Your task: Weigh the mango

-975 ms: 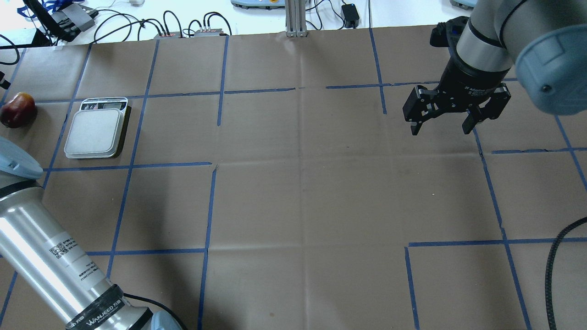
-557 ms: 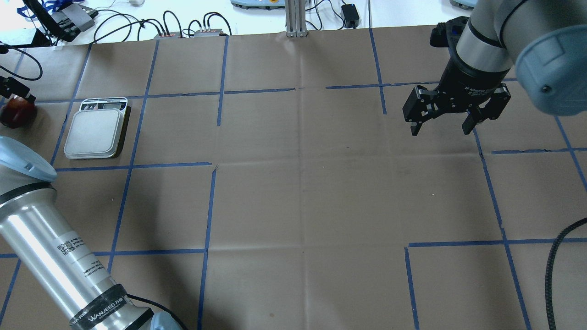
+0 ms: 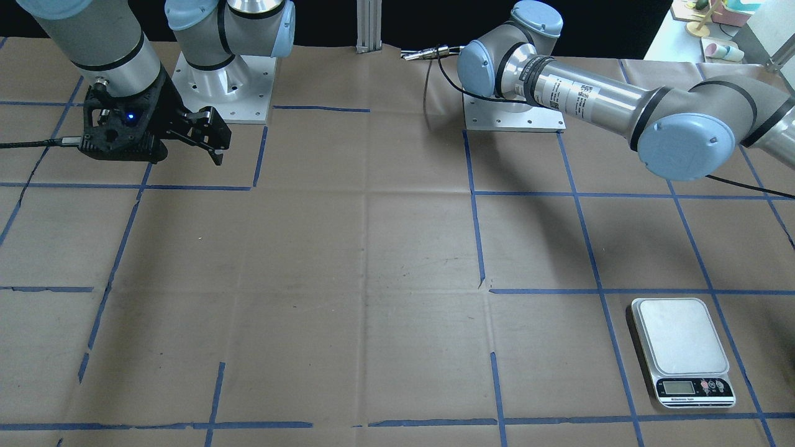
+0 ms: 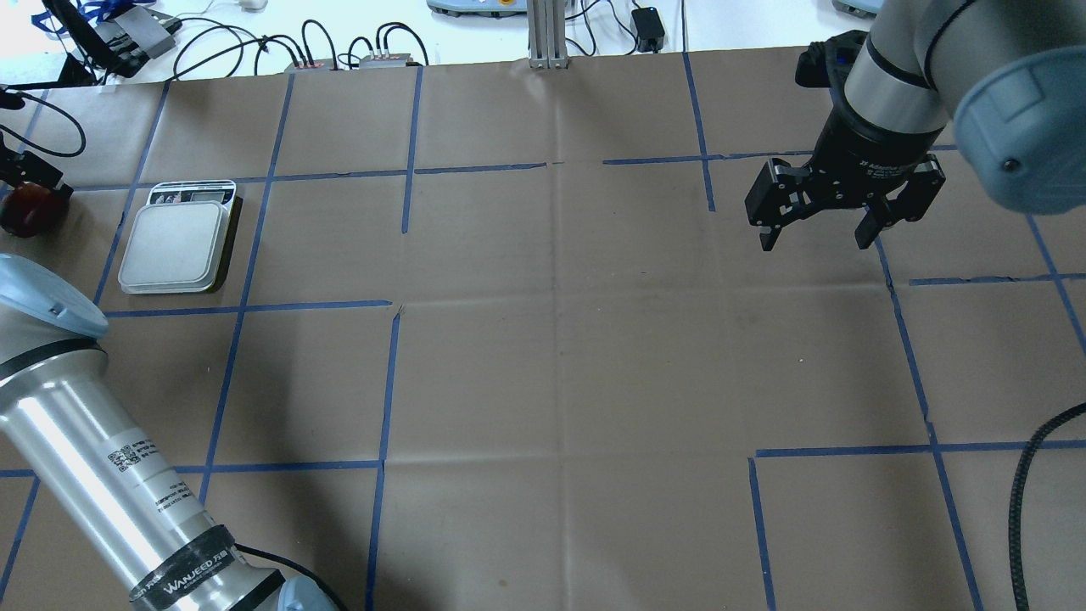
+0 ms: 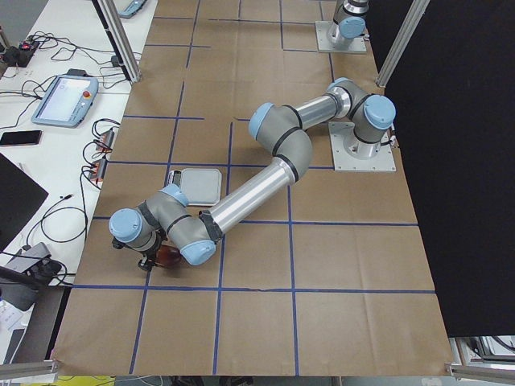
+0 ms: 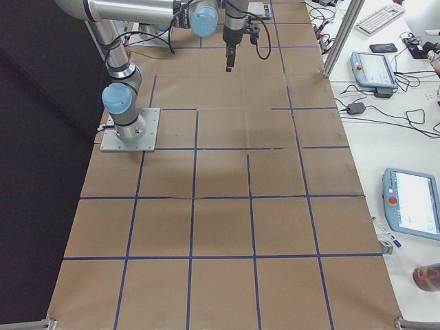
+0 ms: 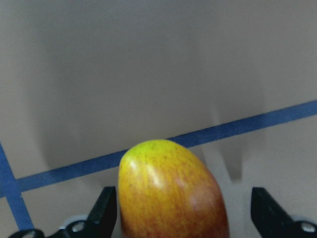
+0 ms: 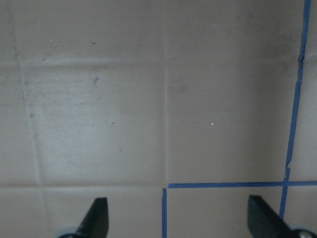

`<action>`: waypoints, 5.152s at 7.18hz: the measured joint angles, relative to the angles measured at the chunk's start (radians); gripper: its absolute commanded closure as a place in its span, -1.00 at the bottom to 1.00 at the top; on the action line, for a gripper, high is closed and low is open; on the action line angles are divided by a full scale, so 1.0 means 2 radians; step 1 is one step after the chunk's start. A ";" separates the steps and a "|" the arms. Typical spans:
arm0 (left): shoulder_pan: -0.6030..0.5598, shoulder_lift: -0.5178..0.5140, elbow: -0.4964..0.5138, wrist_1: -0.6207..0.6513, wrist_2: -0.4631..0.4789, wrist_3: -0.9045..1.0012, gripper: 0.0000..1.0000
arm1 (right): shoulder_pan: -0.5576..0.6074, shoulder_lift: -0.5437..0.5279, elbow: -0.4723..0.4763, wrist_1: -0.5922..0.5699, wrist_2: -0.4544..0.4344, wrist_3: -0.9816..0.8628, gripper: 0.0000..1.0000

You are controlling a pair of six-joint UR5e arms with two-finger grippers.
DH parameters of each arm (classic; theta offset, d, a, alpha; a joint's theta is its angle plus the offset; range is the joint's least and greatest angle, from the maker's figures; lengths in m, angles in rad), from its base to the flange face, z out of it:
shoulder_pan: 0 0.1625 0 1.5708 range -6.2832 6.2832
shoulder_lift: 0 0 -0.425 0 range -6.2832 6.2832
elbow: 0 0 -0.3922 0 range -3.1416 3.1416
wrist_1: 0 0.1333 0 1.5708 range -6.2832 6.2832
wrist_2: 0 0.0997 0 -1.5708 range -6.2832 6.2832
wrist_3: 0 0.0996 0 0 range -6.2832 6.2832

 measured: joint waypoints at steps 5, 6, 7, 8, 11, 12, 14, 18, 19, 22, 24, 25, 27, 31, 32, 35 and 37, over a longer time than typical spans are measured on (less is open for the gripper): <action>0.001 0.047 0.000 -0.069 0.002 -0.014 0.57 | 0.000 0.000 0.000 0.000 0.000 0.000 -1.00; -0.001 0.072 -0.002 -0.110 0.002 -0.030 0.65 | 0.000 0.000 0.000 0.000 0.000 0.000 -1.00; -0.003 0.094 -0.005 -0.150 0.003 -0.046 0.70 | 0.000 0.000 0.000 0.000 0.000 0.000 -1.00; -0.004 0.108 -0.008 -0.180 0.003 -0.059 0.71 | 0.000 0.000 0.000 0.000 0.000 0.000 -1.00; -0.009 0.138 -0.059 -0.200 0.002 -0.096 0.76 | 0.000 0.000 0.000 0.000 0.000 0.000 -1.00; -0.015 0.166 -0.108 -0.192 0.002 -0.111 0.76 | 0.000 0.000 0.000 0.000 0.000 0.000 -1.00; -0.042 0.261 -0.259 -0.128 0.005 -0.163 0.73 | 0.000 0.000 0.000 0.000 0.000 0.000 -1.00; -0.080 0.364 -0.534 0.143 0.007 -0.247 0.63 | 0.000 0.000 0.000 0.000 0.000 0.000 -1.00; -0.087 0.361 -0.559 0.196 0.007 -0.255 0.62 | 0.000 0.000 0.000 0.000 0.000 0.000 -1.00; -0.100 0.337 -0.572 0.260 0.007 -0.275 0.41 | 0.000 0.000 0.000 0.000 0.000 0.000 -1.00; -0.106 0.325 -0.569 0.283 0.007 -0.278 -0.86 | 0.000 0.000 0.000 0.000 0.000 0.000 -1.00; -0.108 0.323 -0.569 0.299 0.005 -0.281 -0.98 | 0.000 0.000 0.000 0.000 0.000 0.000 -1.00; -0.111 0.326 -0.571 0.341 0.002 -0.289 -0.99 | 0.000 0.000 0.000 0.000 0.000 0.000 -1.00; -0.112 0.415 -0.573 0.250 0.007 -0.300 -0.99 | 0.000 0.000 0.000 0.000 0.000 0.000 -1.00; -0.118 0.453 -0.574 0.197 0.007 -0.322 -0.99 | 0.000 0.000 0.000 0.000 0.000 0.000 -1.00; -0.195 0.527 -0.573 0.089 0.009 -0.437 -0.99 | 0.000 0.000 0.000 0.000 0.000 0.000 -1.00; -0.269 0.551 -0.569 0.042 0.008 -0.510 -0.99 | 0.000 0.000 0.000 0.000 0.000 0.000 -1.00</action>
